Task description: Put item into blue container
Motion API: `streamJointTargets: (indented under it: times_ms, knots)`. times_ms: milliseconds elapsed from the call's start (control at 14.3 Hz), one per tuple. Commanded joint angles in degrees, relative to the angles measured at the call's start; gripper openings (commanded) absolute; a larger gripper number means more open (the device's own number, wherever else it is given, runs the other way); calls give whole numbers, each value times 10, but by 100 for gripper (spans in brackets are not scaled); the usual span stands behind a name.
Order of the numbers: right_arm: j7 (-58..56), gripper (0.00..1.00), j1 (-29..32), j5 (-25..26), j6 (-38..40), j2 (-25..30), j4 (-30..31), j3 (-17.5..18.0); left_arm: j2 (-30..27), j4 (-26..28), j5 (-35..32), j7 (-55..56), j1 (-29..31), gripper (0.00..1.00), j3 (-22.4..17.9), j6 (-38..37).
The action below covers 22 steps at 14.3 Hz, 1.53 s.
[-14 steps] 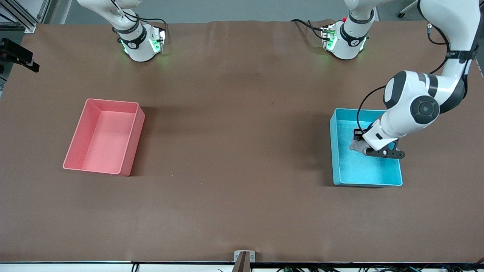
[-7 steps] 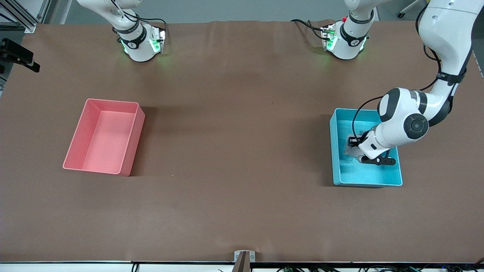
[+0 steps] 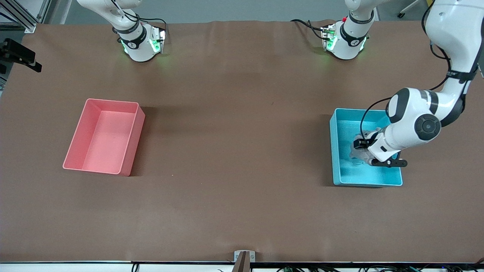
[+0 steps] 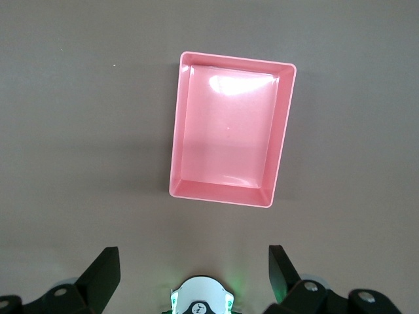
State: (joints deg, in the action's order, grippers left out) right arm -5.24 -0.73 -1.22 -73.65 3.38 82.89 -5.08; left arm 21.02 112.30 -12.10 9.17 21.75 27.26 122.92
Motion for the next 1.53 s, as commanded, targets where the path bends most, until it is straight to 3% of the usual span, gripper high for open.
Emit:
streamJointTargets:
  times_ms: [0, 209, 488, 697, 837, 1046, 1325, 1464]
  knots:
    - [-8, 100, -3, 10, -6, 7, 5, -3, -83, -44, -2, 9, 0, 100, 20, -112]
    - [-11, 100, -5, 13, -18, 7, 6, -2, -144, -95, 12, 3, 0, 100, 28, -207]
    - [-11, 100, -3, 18, -16, 7, 7, -2, -219, -116, 55, -5, 21, 100, 24, -249]
    - [-12, 100, -4, 19, -18, 7, 7, -2, -213, -207, 65, -62, 28, 100, 20, -349]
    - [-21, 100, -4, 19, -18, 6, 7, -2, -213, -237, 72, -81, 50, 100, 12, -367]
    - [-39, 100, -3, 19, -18, 6, 6, -2, -218, -241, 74, -86, 56, 100, -6, -385]
    - [-34, 100, -3, 17, -13, 6, 7, -2, -196, -241, 82, -92, 57, 100, -19, -349]
    - [-32, 100, -3, 14, -17, 6, 7, -2, -187, -241, 135, -92, 68, 100, -26, -341]
